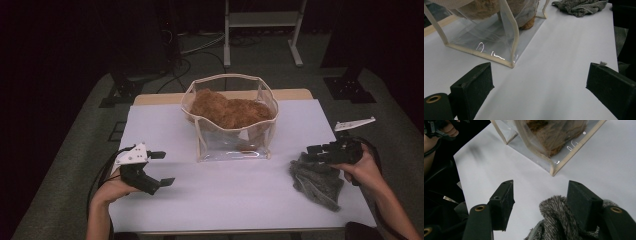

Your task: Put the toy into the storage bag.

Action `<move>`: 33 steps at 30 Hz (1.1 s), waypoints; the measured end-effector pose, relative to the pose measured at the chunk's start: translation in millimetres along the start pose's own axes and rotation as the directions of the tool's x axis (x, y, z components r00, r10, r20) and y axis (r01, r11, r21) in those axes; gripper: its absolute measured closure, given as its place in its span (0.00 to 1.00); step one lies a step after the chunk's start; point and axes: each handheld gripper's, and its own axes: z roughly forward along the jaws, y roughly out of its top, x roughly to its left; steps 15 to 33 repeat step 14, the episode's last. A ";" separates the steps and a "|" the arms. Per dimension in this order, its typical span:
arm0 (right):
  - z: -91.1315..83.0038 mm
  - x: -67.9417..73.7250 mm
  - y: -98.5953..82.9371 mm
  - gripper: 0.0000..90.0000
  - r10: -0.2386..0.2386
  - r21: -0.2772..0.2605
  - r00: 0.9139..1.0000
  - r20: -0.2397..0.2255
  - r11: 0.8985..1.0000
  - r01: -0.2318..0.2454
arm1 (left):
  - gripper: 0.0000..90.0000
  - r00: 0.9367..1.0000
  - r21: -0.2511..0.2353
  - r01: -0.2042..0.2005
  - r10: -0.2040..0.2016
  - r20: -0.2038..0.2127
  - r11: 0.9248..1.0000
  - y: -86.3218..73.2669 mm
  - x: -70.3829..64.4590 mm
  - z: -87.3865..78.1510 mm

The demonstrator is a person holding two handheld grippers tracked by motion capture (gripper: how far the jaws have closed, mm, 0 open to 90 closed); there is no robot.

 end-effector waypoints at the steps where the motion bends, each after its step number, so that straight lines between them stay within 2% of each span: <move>1: 0.6 -0.6 -1.3 0.41 -0.002 -0.001 1.000 -0.002 1.000 0.002 | 0.07 1.000 0.000 0.000 0.000 0.000 1.000 0.0 0.0 0.0; 11: 7.7 3.7 -11.2 0.38 -0.001 -0.023 1.000 -0.024 1.000 0.000 | 0.07 1.000 0.024 0.004 -0.004 -0.023 1.000 2.3 -2.2 -0.6; 14: 8.0 5.1 -11.5 0.37 -0.001 -0.032 1.000 -0.028 1.000 0.000 | 0.07 0.999 0.027 0.020 -0.019 -0.040 0.999 2.4 -0.2 -0.7; 33: 8.0 5.1 -11.5 0.37 -0.001 -0.032 1.000 -0.028 1.000 0.000 | 0.07 0.999 0.027 0.020 -0.019 -0.040 0.999 2.4 -0.2 -0.7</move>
